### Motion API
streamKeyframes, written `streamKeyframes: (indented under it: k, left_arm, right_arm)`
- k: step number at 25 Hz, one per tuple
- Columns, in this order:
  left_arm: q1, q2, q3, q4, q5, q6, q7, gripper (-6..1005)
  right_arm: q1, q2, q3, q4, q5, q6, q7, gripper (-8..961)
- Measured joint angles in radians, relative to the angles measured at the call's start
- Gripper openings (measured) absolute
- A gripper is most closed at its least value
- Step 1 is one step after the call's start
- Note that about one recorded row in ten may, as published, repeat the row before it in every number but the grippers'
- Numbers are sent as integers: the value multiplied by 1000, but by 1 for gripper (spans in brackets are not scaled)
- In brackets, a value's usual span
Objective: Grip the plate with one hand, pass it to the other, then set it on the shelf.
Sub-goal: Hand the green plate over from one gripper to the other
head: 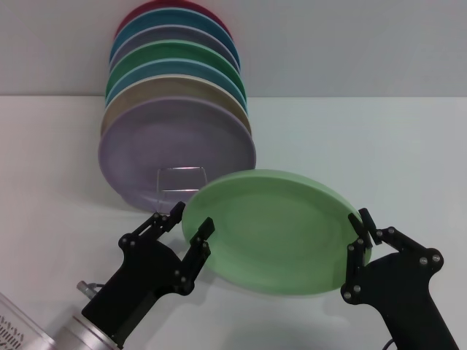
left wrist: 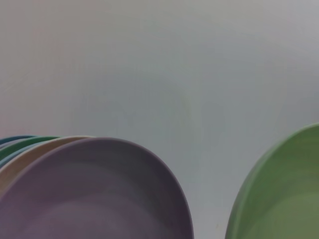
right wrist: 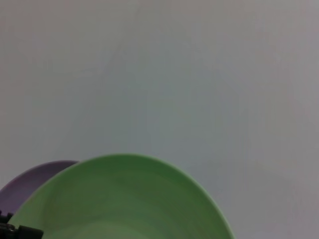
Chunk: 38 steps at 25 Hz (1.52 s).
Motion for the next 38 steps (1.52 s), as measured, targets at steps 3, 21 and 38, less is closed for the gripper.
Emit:
streamKeyframes:
  k: [3,21,38]
  left_arm:
    - [-3,0,0,0,0,-6,-3,443]
    - [-6,0,-3,2,0,-11,2,230]
    - [-13,0,-4,10,0,-10,3,122]
  right_arm:
    - [1,0,0,0,0,0,0,20]
    - [3,0,0,0,0,0,0,21]
    - [4,0,0,0,0,0,0,19]
